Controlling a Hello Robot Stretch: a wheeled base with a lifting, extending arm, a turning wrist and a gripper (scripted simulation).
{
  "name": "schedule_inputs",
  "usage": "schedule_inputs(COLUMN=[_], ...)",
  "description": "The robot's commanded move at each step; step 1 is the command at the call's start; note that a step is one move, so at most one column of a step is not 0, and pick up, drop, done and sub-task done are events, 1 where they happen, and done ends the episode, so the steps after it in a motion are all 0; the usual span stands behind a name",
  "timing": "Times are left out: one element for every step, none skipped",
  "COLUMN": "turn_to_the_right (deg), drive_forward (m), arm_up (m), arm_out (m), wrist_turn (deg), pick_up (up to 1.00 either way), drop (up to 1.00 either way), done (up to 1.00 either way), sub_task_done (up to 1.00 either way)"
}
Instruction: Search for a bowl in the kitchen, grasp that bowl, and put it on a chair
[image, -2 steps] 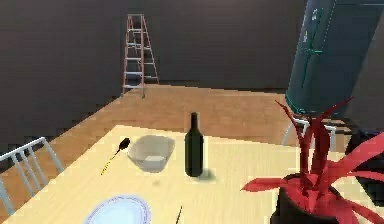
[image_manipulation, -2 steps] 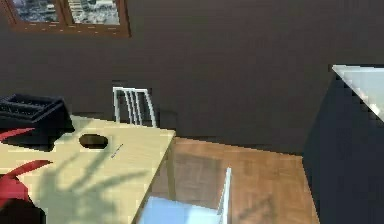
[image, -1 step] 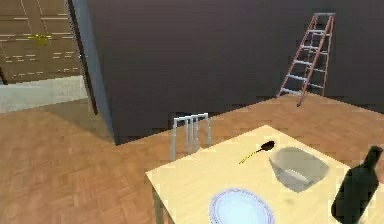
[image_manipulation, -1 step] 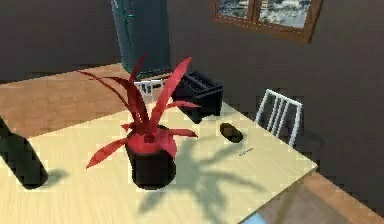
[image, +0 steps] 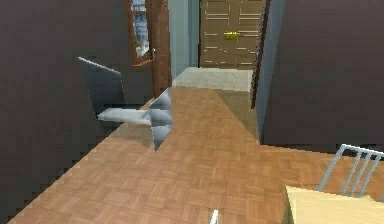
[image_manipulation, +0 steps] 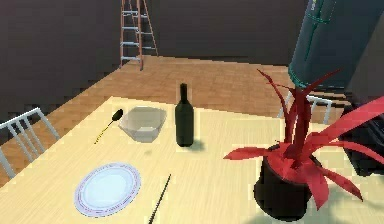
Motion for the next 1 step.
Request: schedule_inputs(turn_to_the_right=[-9.0], drive_forward=[0.00], arm_up=[0.00], arm_out=[0.00], wrist_turn=[0.0], pick_up=[0.00], drop=[0.00], done=[0.00], sub_task_done=[0.00])
